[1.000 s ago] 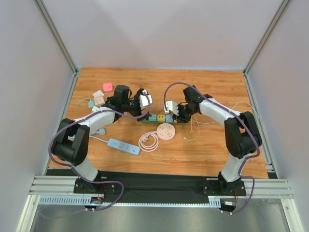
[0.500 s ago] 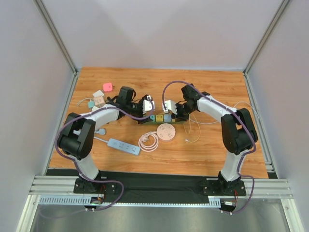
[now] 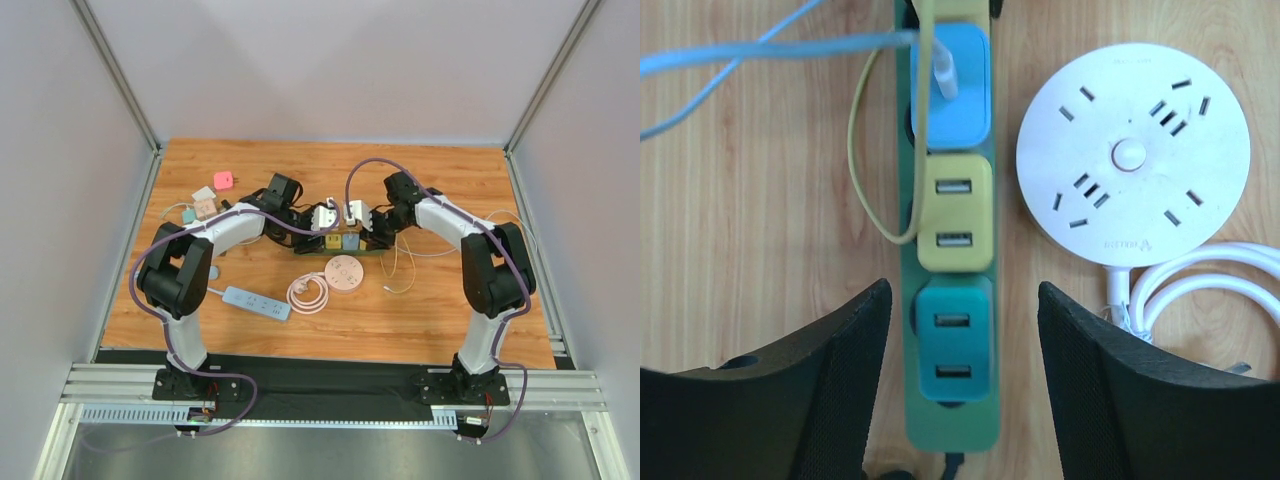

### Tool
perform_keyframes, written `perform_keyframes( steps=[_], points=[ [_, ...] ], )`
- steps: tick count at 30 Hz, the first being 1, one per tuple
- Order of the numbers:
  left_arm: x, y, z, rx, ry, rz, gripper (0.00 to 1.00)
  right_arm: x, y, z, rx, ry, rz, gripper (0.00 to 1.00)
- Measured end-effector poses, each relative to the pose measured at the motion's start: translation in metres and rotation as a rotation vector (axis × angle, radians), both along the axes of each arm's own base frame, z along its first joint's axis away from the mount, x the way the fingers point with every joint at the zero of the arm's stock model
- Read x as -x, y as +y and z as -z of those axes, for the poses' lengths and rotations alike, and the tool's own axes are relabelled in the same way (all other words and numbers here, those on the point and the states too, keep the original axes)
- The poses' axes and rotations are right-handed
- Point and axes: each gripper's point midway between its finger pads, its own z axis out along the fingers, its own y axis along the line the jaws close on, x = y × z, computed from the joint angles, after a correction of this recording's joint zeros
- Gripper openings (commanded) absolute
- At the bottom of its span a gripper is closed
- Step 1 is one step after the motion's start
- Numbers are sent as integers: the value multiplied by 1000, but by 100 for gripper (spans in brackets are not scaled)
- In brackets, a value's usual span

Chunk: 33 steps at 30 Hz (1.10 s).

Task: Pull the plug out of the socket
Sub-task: Remove the plug from the socket.

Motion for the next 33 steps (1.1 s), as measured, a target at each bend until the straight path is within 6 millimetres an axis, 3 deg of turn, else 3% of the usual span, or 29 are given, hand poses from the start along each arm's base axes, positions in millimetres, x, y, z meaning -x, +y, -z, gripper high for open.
perform_keyframes(
  steps=[4, 8, 12, 13, 14, 17, 23, 33],
  points=[
    [0, 6, 5, -33, 7, -18, 67, -2, -3, -1, -16, 10, 19, 0],
    [-2, 11, 8, -63, 2, -40, 52, -2, -2, -2, -26, 15, 22, 0],
    [-10, 9, 7, -76, 7, -62, 44, -1, -1, -3, -36, 24, 25, 0],
    [-11, 8, 7, -81, 14, -65, 38, -2, -1, -3, -37, 23, 29, 0],
    [-11, 7, 8, -89, 22, -66, 22, -3, -1, -3, -40, 23, 35, 0],
    [-10, 4, 10, -116, 31, -60, 0, -6, -3, -2, -46, 25, 53, 0],
    [-12, 0, 13, -169, 18, -61, 0, -10, -6, 4, -87, 77, 100, 0],
    [-19, -1, 8, -213, -11, -85, 0, -23, -5, -13, -177, 234, 265, 0]
  ],
)
